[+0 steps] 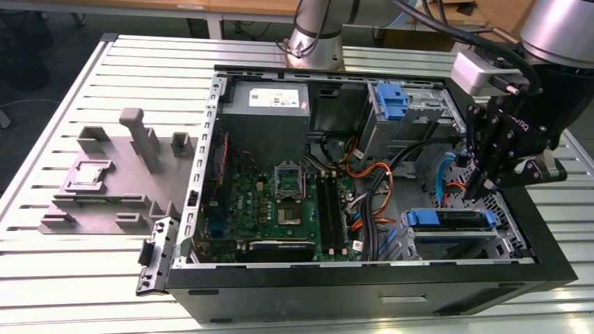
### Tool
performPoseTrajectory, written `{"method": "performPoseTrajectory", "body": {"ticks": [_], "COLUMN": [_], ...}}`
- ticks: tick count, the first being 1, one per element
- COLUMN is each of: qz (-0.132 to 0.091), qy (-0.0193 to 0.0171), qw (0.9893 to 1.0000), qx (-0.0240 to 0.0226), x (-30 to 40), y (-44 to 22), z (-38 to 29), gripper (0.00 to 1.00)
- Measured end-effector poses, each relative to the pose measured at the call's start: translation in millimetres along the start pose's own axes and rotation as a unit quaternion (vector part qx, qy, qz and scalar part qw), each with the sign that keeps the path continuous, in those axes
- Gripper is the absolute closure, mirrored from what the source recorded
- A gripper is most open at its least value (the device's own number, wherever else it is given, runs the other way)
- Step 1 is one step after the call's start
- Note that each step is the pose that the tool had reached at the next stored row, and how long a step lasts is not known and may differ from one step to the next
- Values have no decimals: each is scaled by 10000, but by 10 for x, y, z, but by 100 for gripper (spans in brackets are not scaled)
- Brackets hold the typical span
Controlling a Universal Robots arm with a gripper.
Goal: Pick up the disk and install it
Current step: 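Insert the first disk wire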
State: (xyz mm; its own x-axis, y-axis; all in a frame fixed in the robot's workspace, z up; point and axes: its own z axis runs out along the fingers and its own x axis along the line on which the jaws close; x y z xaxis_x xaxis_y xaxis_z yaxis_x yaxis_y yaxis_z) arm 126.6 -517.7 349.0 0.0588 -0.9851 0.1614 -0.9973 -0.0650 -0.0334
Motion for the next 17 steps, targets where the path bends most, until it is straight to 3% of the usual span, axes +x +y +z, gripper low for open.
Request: {"method": "performPoseTrajectory", "body": {"ticks": [14,17], "qz": [77,99], "qy": [4,-14], "qw": [10000,9999], "qx": [-13,-15], "x": [67,83], "y": [-3,-3], "z": [28,42], "gripper": [83,83]}}
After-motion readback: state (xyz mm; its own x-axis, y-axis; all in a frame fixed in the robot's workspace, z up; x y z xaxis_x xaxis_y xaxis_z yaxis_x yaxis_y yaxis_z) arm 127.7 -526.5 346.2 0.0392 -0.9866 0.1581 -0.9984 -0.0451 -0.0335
